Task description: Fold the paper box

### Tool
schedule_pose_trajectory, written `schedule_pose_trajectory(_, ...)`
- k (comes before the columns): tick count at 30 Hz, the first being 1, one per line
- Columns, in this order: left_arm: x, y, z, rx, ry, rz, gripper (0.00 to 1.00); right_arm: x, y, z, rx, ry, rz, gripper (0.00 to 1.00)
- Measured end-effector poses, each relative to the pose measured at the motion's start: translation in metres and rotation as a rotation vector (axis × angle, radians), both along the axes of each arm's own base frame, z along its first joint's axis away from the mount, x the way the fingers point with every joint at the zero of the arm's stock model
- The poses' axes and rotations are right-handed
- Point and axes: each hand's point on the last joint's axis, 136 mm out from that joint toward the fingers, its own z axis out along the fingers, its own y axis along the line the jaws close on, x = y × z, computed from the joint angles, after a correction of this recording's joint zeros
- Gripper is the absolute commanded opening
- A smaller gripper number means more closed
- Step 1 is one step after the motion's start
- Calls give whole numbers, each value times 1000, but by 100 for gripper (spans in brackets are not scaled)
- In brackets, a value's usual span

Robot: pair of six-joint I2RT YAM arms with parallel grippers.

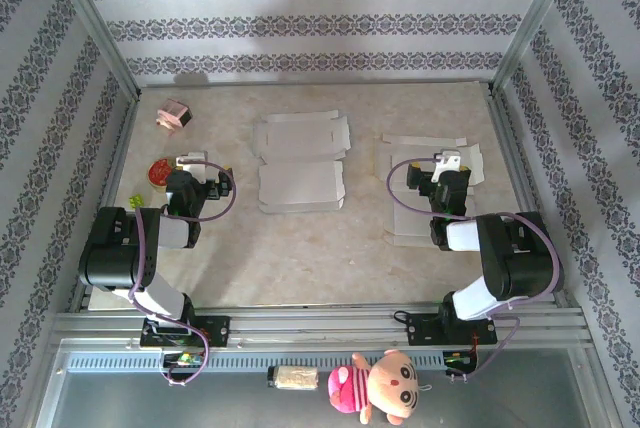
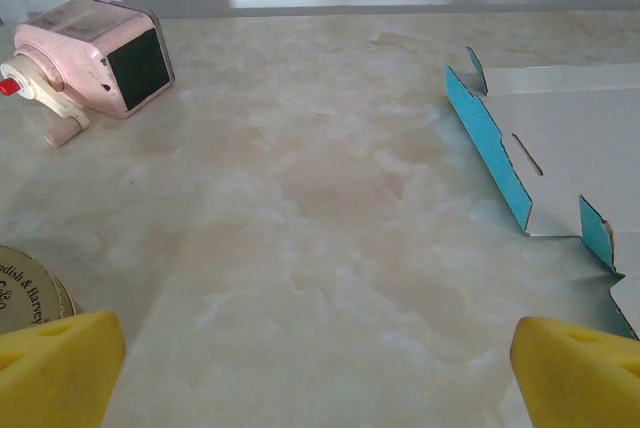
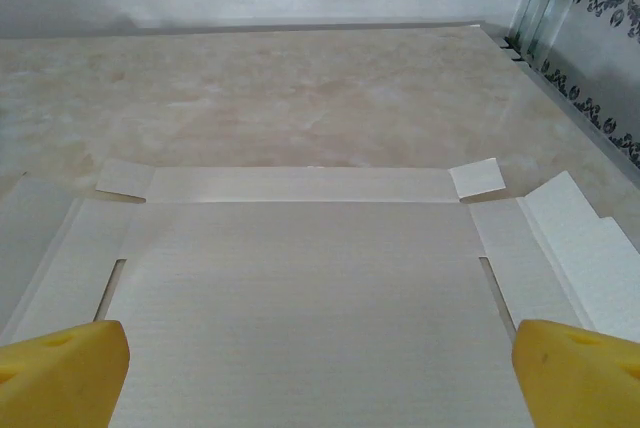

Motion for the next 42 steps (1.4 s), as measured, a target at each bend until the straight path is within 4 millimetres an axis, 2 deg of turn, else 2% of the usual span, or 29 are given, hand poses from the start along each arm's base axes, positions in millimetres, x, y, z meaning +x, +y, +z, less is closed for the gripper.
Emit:
schedule_pose_trajectory(18,0,1,0,1,0,5,99,0,2,0,4,0,11,98)
schedule_pose_trajectory(22,-6,4,-6,5,12,27,99,-3,4,4,7,7,26,98)
schedule_pose_trajectory(24,-11,6,-9,7,16,35,99,-8,5,21,5,-9,30,98)
schedule_pose_trajectory(27,-25,10,-5,16,12,67,100,-14,6,69,53,-82,16,97)
schedule_pose_trajectory(28,-29,12,4,21,5,88,99,-15,8,88,89,-105,13,96)
schedule_pose_trajectory(30,-33,12,37,0,-47,122,100,-13,17,123,167,-129,23,95)
schedule_pose_trajectory(32,-31,8,84,-72,-116,151,100,-5,40,157,253,-116,83,94)
schedule_pose_trajectory(33,-29,4,105,-117,-143,156,100,-2,53,166,284,-102,122,94)
schedule_pose_trajectory(35,-24,-14,146,-233,-171,143,100,7,93,181,346,-34,236,95)
schedule_pose_trajectory(37,-20,-45,169,-335,-138,80,100,14,132,181,388,53,344,96)
schedule_pose_trajectory(39,-18,-83,172,-414,-54,-1,100,24,173,173,413,149,449,96)
schedule_pose_trajectory(41,-23,-125,161,-484,82,-91,100,37,208,154,432,269,521,94)
schedule_pose_trajectory(42,-26,-141,153,-506,141,-124,100,44,219,146,434,310,537,94)
